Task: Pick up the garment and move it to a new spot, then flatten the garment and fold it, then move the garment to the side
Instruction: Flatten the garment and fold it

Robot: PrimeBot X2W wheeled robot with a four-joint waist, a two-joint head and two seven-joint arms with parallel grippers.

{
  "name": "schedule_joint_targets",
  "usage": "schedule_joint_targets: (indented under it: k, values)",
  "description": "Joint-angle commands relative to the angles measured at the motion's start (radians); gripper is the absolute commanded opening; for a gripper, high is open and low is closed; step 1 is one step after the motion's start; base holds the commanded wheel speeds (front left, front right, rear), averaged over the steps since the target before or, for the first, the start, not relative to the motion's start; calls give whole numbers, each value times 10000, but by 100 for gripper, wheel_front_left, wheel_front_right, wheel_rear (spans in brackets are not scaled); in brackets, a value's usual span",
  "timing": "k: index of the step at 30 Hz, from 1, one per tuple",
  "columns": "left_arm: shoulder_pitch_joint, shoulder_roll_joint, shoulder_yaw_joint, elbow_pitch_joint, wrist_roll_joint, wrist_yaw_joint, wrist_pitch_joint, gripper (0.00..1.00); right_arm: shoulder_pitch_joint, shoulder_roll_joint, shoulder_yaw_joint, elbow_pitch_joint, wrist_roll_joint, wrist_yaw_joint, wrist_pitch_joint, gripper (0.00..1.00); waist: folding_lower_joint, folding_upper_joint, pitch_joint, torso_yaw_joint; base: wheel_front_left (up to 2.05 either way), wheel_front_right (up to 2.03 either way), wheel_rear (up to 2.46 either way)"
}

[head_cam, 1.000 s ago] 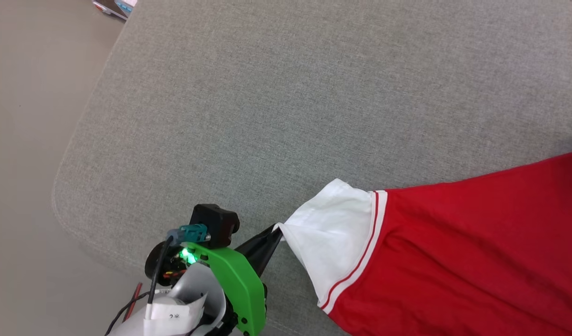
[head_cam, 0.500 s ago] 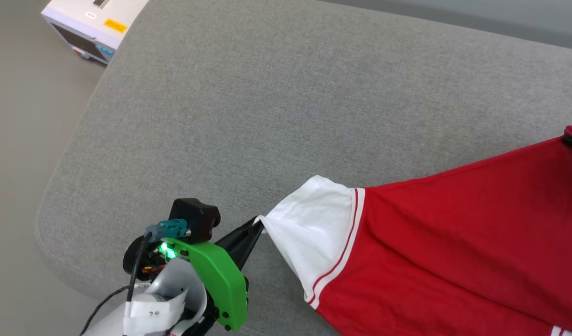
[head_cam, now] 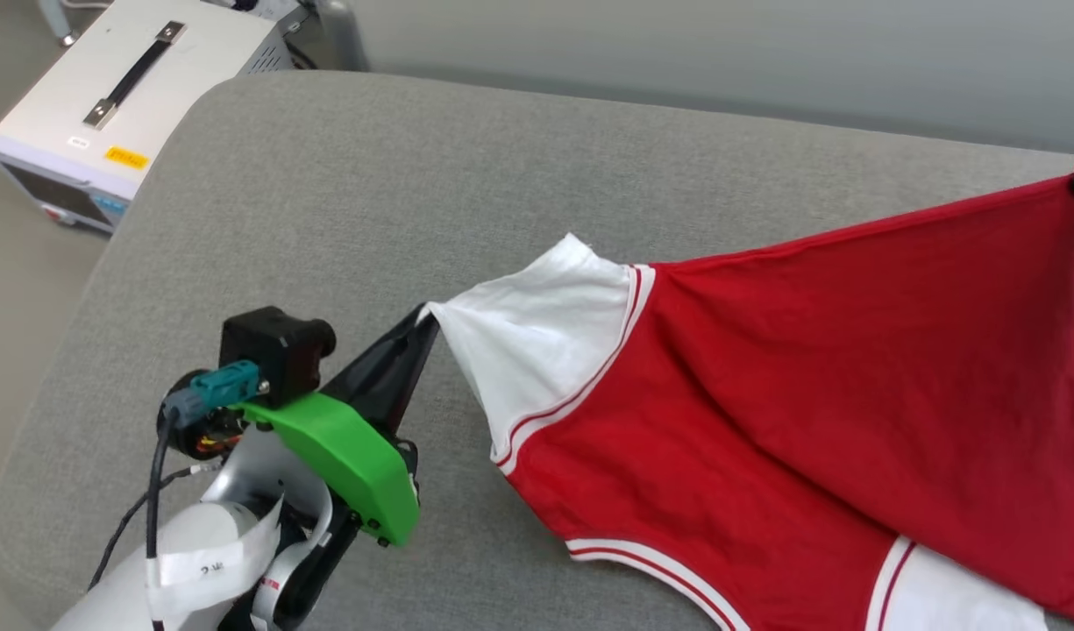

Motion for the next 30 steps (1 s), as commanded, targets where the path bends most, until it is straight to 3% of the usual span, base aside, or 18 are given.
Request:
schedule_joint_targets:
  k: [1, 15, 23, 30]
  values:
    - [-269, 33, 178, -19, 204, 42, -189, 0, 151, -92, -81, -247, 97, -6, -212, 0, 0, 0, -488, -613, 0, 0, 0]
    - [-1563, 325, 1437, -612, 986, 398, -1272, 0, 122, -258, -356, -1571, 192, -6, -2036, 0, 0, 0, -948, -1760, 0, 0, 0]
    - [-1938, 527, 2081, -988, 1271, 645, -1788, 0, 290, -146, -738, -2315, 285, -6, -2512, 0, 0, 0, -915, -2040, 0, 0, 0]
    - [-2894, 915, 2465, -1237, 1604, 561, -1713, 0, 95, 175, -1201, -2772, 166, -6, -2902, 0, 0, 0, -487, -2185, 0, 0, 0]
